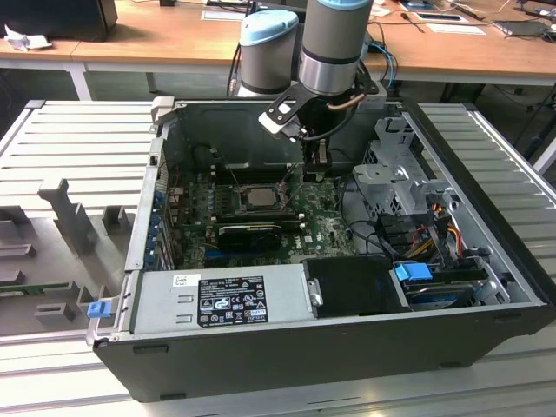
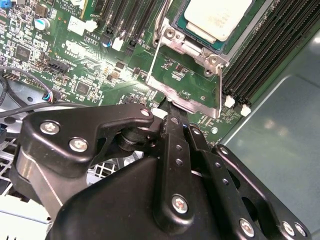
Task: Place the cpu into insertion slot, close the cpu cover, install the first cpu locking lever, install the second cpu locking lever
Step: 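Close the cpu cover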
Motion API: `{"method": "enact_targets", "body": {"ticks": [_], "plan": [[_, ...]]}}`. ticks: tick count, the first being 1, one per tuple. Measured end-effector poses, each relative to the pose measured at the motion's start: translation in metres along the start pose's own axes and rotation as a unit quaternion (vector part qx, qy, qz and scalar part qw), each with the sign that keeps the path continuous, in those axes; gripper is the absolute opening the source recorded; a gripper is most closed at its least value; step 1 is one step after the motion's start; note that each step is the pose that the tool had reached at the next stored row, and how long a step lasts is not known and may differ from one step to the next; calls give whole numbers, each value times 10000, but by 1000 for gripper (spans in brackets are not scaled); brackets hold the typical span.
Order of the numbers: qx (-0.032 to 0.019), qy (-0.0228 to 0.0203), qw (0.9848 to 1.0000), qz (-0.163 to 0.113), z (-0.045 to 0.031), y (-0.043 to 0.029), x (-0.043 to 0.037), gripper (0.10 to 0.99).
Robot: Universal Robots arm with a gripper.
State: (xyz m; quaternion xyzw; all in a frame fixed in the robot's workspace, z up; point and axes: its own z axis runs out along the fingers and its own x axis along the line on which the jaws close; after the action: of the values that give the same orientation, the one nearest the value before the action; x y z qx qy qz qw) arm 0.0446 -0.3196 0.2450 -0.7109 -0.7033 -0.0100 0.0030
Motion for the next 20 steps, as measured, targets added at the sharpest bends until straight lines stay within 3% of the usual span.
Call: {"method": "enact_targets", "body": {"ticks": [8, 20], "plan": [[0, 0, 10000, 1, 0, -13, 0, 106], [0, 0, 10000, 0, -1, -90, -1, 106]]}}
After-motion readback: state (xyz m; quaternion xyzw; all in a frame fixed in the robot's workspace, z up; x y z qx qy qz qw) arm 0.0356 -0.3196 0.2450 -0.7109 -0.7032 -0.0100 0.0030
